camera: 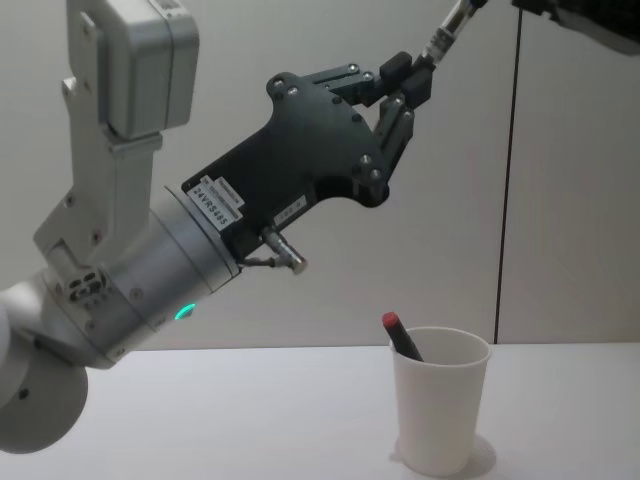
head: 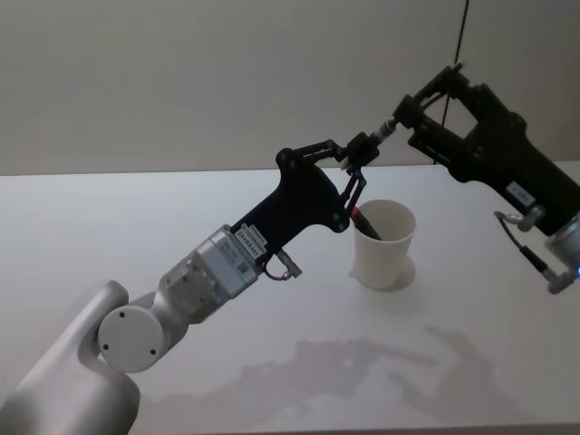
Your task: Place the pen into the pen holder.
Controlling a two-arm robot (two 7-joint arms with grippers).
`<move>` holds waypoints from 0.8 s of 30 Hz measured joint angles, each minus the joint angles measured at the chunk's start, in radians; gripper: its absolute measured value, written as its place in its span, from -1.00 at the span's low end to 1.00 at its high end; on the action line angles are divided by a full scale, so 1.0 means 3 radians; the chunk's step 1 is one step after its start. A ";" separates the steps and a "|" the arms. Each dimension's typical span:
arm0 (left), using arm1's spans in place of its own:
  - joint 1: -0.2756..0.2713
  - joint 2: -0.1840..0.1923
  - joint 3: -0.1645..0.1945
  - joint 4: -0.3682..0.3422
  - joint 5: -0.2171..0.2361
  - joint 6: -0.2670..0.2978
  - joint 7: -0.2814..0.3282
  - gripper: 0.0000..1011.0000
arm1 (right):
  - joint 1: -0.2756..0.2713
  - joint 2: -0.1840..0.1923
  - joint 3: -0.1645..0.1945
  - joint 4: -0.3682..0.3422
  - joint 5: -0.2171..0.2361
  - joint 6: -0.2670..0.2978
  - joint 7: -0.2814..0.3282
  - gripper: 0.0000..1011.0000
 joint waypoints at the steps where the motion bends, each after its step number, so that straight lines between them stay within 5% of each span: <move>1: 0.0000 0.0000 0.0000 0.0000 0.0000 0.0000 0.0000 -0.75 | 0.0002 -0.0004 -0.0007 -0.0006 -0.0003 0.0005 -0.0005 0.92; 24: 0.0000 0.0000 0.0000 0.0000 0.0000 0.0000 0.0000 -0.75 | 0.0053 -0.0098 -0.0150 -0.0108 -0.0071 0.0123 -0.0149 -0.45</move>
